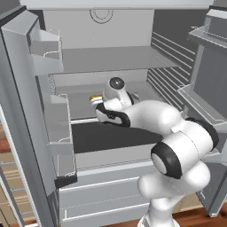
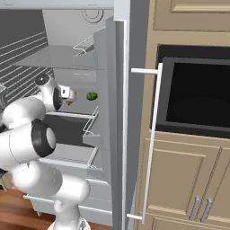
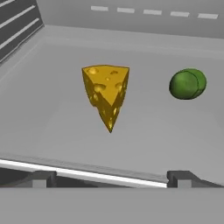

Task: Take the cheese, fish, and avocado from the fridge and place them on the plate on the dining counter to create an appetizer plate.

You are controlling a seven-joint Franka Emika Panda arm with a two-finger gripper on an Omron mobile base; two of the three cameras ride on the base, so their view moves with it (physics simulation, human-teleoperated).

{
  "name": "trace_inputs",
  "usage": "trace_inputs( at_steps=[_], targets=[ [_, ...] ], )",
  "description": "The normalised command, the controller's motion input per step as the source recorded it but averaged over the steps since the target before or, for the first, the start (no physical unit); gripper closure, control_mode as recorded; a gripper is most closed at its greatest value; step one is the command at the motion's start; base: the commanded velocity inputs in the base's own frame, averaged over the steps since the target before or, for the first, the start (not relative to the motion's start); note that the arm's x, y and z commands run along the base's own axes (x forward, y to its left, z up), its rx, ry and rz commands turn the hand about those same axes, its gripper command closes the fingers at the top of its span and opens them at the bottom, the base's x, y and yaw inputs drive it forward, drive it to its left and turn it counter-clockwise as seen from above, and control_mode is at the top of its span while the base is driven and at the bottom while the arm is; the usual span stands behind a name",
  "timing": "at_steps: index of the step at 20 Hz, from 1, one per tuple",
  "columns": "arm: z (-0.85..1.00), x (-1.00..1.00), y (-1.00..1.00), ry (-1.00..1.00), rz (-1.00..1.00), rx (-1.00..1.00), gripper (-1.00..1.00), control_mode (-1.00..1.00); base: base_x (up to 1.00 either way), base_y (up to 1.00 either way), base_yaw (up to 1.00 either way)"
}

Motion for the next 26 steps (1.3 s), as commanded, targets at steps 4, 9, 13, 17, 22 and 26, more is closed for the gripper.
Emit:
trace_inputs(
  at_steps=[4,9,13,17,22,26],
  targets=[
    [-0.19,0.50,0.08,0.05,0.00,0.00,-1.00,-1.00,0.00,0.00,0.00],
    [-0.11,0.51,0.12,0.06,0.00,0.00,-1.00,-1.00,0.00,0.00,0.00],
    [-0.11,0.49,0.15,0.06,0.00,0.00,-1.00,-1.00,0.00,0.00,0.00],
    [-0.20,0.44,0.15,0.02,0.00,0.00,-1.00,-1.00,0.00,0.00,0.00],
    [-0.24,0.42,0.13,0.00,0.00,0.00,-1.00,-1.00,0.00,0.00,0.00],
    [-0.25,0.39,0.03,0.00,0.00,0.00,-1.00,-1.00,0.00,0.00,0.00]
  ],
)
